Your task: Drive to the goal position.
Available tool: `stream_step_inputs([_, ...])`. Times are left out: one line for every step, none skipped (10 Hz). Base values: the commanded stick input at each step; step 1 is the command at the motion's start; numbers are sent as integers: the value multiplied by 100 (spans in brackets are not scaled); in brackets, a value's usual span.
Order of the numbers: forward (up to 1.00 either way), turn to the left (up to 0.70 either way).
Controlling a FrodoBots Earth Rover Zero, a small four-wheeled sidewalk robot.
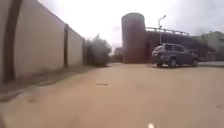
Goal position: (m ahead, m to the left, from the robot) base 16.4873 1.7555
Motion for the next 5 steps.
stream_step_inputs([100, -17])
stream_step_inputs([100, -17])
stream_step_inputs([100, 0])
stream_step_inputs([100, 0])
stream_step_inputs([100, 0])
